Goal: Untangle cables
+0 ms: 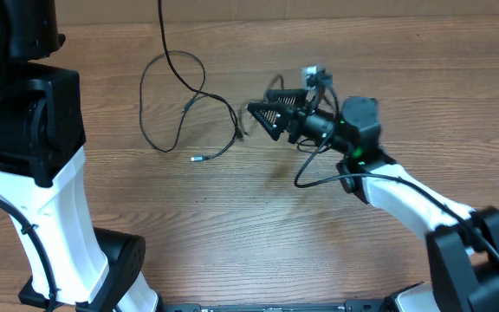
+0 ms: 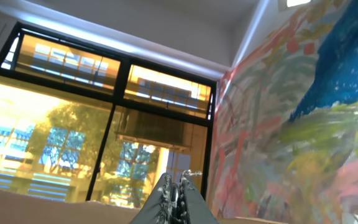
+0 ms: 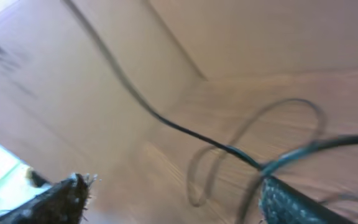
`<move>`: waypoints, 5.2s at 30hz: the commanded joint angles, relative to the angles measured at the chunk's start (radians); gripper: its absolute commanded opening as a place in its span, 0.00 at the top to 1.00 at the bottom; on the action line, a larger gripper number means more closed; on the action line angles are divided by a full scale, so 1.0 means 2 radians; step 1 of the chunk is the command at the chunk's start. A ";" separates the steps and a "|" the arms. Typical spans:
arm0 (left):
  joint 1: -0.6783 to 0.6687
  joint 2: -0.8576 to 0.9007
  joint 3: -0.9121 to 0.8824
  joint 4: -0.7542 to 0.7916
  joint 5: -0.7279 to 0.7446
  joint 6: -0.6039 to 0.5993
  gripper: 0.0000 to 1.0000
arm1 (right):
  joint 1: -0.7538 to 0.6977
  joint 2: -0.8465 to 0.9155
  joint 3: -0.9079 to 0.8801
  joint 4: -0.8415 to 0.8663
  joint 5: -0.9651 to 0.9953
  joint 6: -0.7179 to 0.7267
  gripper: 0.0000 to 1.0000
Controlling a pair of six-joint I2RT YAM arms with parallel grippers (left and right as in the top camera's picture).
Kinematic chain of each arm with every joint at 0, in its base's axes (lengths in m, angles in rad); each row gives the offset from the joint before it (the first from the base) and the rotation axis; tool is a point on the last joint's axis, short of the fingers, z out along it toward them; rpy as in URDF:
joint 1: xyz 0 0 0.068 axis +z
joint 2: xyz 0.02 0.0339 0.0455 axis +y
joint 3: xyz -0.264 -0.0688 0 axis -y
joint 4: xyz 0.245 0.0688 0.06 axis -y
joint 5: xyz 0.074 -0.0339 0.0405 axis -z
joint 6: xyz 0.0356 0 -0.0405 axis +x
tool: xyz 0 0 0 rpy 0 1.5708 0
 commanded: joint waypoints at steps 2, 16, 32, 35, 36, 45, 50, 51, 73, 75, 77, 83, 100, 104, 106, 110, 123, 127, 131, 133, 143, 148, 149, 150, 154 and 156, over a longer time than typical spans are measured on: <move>0.001 -0.008 -0.004 0.004 0.012 0.008 0.96 | 0.013 0.006 0.001 -0.039 -0.001 0.064 0.13; 0.001 -0.008 -0.005 0.004 0.019 -0.013 0.96 | 0.123 0.021 0.001 -0.097 0.196 0.104 0.13; 0.001 -0.008 -0.005 -0.005 0.019 -0.040 0.95 | 0.168 0.179 0.084 0.012 0.239 0.154 0.12; 0.001 -0.008 -0.005 -0.005 0.019 -0.040 0.96 | 0.168 0.207 0.145 -0.045 0.208 0.146 0.10; 0.001 -0.008 -0.005 -0.006 0.019 -0.040 0.96 | 0.168 0.216 0.170 -0.068 0.201 0.133 0.09; 0.001 -0.008 -0.005 -0.017 0.019 -0.045 0.96 | 0.169 0.257 0.224 -0.095 0.221 0.126 0.11; 0.001 -0.008 -0.005 -0.033 0.019 -0.077 0.96 | 0.176 0.286 0.224 -0.069 0.243 0.128 0.15; 0.001 -0.008 -0.005 -0.038 0.019 -0.084 0.96 | 0.178 0.291 0.224 -0.060 0.249 0.128 0.15; 0.002 -0.008 -0.005 -0.042 -0.104 -0.043 0.96 | 0.094 0.238 0.224 -0.305 0.260 0.101 0.96; 0.002 -0.008 -0.005 -0.038 -0.105 -0.033 0.96 | 0.072 0.229 0.224 -0.349 0.260 0.101 0.96; 0.002 -0.008 -0.005 -0.037 -0.105 -0.024 0.96 | 0.049 0.226 0.224 -0.393 0.259 0.101 0.96; 0.002 -0.008 -0.005 -0.037 -0.142 -0.012 0.96 | -0.017 0.225 0.224 -0.498 0.259 0.089 0.96; 0.003 -0.008 -0.016 -0.043 -0.216 0.029 0.96 | -0.190 0.225 0.224 -0.689 0.260 0.031 0.96; 0.019 -0.008 -0.032 -0.042 -0.247 0.031 0.96 | -0.202 0.225 0.224 -0.712 0.298 0.032 0.96; 0.031 -0.008 -0.043 -0.038 -0.261 0.031 0.96 | -0.205 0.225 0.224 -0.724 0.329 0.032 0.96; 0.059 -0.008 -0.068 -0.035 -0.270 0.031 0.96 | -0.210 0.225 0.224 -0.740 0.369 0.032 0.96; 0.192 0.012 -0.155 -0.117 -0.338 -0.073 0.96 | -0.212 0.225 0.224 -0.740 0.369 0.034 0.96; 0.219 0.026 -0.157 -0.181 -0.337 -0.095 0.96 | -0.212 0.225 0.224 -0.739 0.368 0.034 0.96; 0.234 0.031 -0.157 -0.193 -0.340 -0.095 0.96 | -0.212 0.225 0.224 -0.733 0.368 0.034 0.96; 0.241 0.031 -0.160 -0.198 -0.337 -0.095 0.96 | -0.212 0.225 0.224 -0.729 0.363 0.034 0.96; 0.269 0.032 -0.226 -0.253 -0.334 -0.134 0.96 | -0.212 0.225 0.224 -0.722 0.351 0.034 0.96; 0.273 0.032 -0.302 -0.266 -0.326 -0.154 0.96 | -0.212 0.225 0.224 -0.723 0.351 0.034 0.96; 0.272 0.032 -0.315 -0.265 -0.317 -0.154 0.96 | -0.212 0.225 0.224 -0.723 0.351 0.034 0.96; 0.272 0.032 -0.324 -0.266 -0.307 -0.154 0.96 | -0.212 0.225 0.224 -0.722 0.351 0.034 0.96; 0.272 0.032 -0.360 -0.280 -0.265 -0.155 0.96 | -0.212 0.225 0.224 -0.721 0.351 0.034 0.96; 0.272 0.032 -0.381 -0.291 -0.250 -0.174 0.96 | -0.212 0.225 0.224 -0.719 0.351 0.034 0.96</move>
